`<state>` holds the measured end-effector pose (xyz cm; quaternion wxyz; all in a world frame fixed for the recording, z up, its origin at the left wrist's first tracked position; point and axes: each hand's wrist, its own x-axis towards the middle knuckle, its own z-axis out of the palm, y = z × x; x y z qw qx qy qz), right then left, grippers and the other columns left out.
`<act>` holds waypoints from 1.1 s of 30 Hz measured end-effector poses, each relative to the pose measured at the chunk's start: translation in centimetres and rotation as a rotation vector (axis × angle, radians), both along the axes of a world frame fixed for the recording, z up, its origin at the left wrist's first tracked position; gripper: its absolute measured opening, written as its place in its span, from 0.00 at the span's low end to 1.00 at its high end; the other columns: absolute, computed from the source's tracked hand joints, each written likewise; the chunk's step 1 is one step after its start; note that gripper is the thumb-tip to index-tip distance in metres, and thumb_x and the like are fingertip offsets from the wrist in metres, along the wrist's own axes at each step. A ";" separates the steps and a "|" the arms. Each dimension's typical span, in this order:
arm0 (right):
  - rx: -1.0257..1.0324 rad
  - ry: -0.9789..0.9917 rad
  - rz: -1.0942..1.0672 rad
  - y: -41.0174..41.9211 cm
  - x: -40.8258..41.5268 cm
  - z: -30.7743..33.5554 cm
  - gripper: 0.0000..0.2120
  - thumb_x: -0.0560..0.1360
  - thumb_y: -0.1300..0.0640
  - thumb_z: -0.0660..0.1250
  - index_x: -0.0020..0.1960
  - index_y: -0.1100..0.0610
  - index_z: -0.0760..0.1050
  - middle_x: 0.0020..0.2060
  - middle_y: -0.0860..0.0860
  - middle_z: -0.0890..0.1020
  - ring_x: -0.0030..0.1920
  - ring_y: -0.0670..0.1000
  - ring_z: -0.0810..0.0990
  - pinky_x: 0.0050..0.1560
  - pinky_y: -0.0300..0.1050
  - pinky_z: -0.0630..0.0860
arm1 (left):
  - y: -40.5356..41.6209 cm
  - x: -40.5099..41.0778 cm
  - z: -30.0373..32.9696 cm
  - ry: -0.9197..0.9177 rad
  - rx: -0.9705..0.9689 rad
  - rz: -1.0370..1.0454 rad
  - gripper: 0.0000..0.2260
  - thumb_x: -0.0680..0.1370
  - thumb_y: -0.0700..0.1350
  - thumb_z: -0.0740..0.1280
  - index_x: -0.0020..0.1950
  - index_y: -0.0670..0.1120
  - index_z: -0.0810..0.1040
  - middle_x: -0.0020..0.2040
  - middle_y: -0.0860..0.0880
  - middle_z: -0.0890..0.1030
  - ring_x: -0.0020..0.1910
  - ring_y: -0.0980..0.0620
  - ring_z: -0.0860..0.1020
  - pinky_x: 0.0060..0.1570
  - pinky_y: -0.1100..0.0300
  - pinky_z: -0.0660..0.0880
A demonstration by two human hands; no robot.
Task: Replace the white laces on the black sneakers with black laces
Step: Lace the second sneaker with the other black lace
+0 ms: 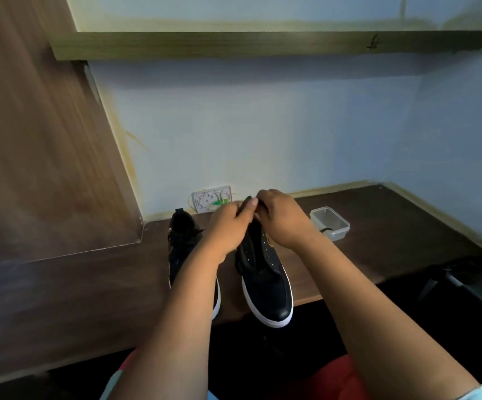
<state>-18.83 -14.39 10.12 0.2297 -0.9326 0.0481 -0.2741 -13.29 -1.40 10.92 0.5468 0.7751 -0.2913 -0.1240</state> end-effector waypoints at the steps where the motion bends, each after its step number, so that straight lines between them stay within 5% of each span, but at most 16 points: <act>1: -0.013 0.058 0.002 -0.7 -0.1 -0.5 0.10 0.79 0.56 0.58 0.41 0.60 0.71 0.38 0.57 0.76 0.39 0.58 0.73 0.40 0.51 0.70 | 0.4 0.2 0.3 0.040 -0.111 0.053 0.17 0.81 0.56 0.60 0.36 0.49 0.73 0.30 0.54 0.73 0.31 0.55 0.72 0.37 0.58 0.71; 5: 0.012 0.233 -0.115 -4.5 -0.7 -2.2 0.12 0.80 0.54 0.57 0.43 0.57 0.74 0.41 0.56 0.80 0.44 0.59 0.76 0.45 0.51 0.72 | 3.9 4.3 0.5 0.400 -0.794 0.433 0.13 0.82 0.46 0.61 0.37 0.48 0.69 0.23 0.57 0.68 0.21 0.60 0.62 0.23 0.66 0.57; 9: 0.001 0.483 -0.361 -7.9 -1.7 -3.7 0.11 0.81 0.54 0.54 0.43 0.52 0.71 0.45 0.53 0.78 0.45 0.56 0.76 0.47 0.51 0.76 | 8.5 8.4 -0.3 0.317 -0.933 0.888 0.17 0.82 0.47 0.61 0.34 0.48 0.66 0.22 0.57 0.69 0.21 0.59 0.64 0.25 0.63 0.58; 12: -0.073 0.587 -0.467 -8.7 -1.7 -4.4 0.08 0.80 0.57 0.56 0.53 0.55 0.74 0.51 0.55 0.79 0.52 0.57 0.77 0.51 0.50 0.76 | 9.2 8.7 -2.0 0.233 -0.519 0.828 0.16 0.82 0.50 0.60 0.35 0.47 0.71 0.27 0.55 0.76 0.26 0.58 0.72 0.32 0.63 0.66; 14: -0.001 0.510 -0.408 -7.9 -1.2 -4.3 0.09 0.80 0.57 0.57 0.54 0.57 0.75 0.50 0.56 0.79 0.51 0.59 0.78 0.50 0.50 0.75 | 8.3 8.3 -3.3 0.191 -0.049 0.476 0.13 0.81 0.50 0.62 0.42 0.46 0.78 0.38 0.50 0.80 0.41 0.50 0.79 0.43 0.59 0.71; 17: 0.100 0.358 -0.205 -5.5 -0.6 -3.6 0.08 0.80 0.54 0.60 0.46 0.52 0.76 0.42 0.52 0.79 0.44 0.55 0.77 0.44 0.48 0.72 | 5.6 6.0 -3.7 -0.087 0.635 0.036 0.14 0.79 0.56 0.64 0.54 0.46 0.79 0.53 0.48 0.79 0.56 0.45 0.77 0.57 0.53 0.74; 19: 0.042 0.333 -0.098 -3.7 -0.3 -3.2 0.09 0.80 0.53 0.62 0.46 0.53 0.79 0.37 0.50 0.77 0.41 0.53 0.75 0.40 0.46 0.69 | 3.2 3.7 -3.0 -0.337 0.898 0.029 0.23 0.78 0.61 0.62 0.65 0.46 0.73 0.66 0.45 0.72 0.63 0.43 0.72 0.61 0.47 0.72; 22: -0.103 0.268 0.039 -2.4 0.1 -3.5 0.07 0.76 0.58 0.65 0.46 0.57 0.81 0.37 0.52 0.81 0.40 0.54 0.76 0.42 0.47 0.70 | -0.1 0.9 -2.4 -0.585 0.749 0.009 0.25 0.80 0.60 0.58 0.72 0.47 0.66 0.72 0.46 0.66 0.70 0.42 0.64 0.66 0.44 0.66; 26: -0.036 0.148 0.045 -2.5 -0.8 -3.1 0.03 0.69 0.63 0.70 0.37 0.58 0.80 0.29 0.52 0.79 0.32 0.55 0.74 0.37 0.49 0.74 | -1.5 -0.8 -3.0 -0.234 0.332 -0.130 0.17 0.83 0.55 0.55 0.55 0.42 0.74 0.51 0.45 0.76 0.50 0.47 0.76 0.48 0.53 0.70; 30: 0.174 0.172 0.091 -2.5 -2.0 -2.1 0.03 0.69 0.59 0.75 0.43 0.55 0.85 0.37 0.53 0.85 0.39 0.50 0.82 0.42 0.43 0.76 | -1.1 -0.1 -3.9 0.047 0.241 -0.204 0.19 0.81 0.58 0.57 0.42 0.45 0.75 0.38 0.48 0.74 0.36 0.51 0.72 0.42 0.54 0.69; 33: 0.194 0.337 0.113 -3.0 -2.4 -2.3 0.05 0.72 0.57 0.73 0.48 0.54 0.85 0.36 0.46 0.84 0.40 0.42 0.81 0.43 0.39 0.76 | -0.4 1.3 -4.1 0.032 0.285 -0.191 0.17 0.80 0.55 0.62 0.39 0.44 0.77 0.35 0.50 0.72 0.35 0.52 0.70 0.40 0.57 0.66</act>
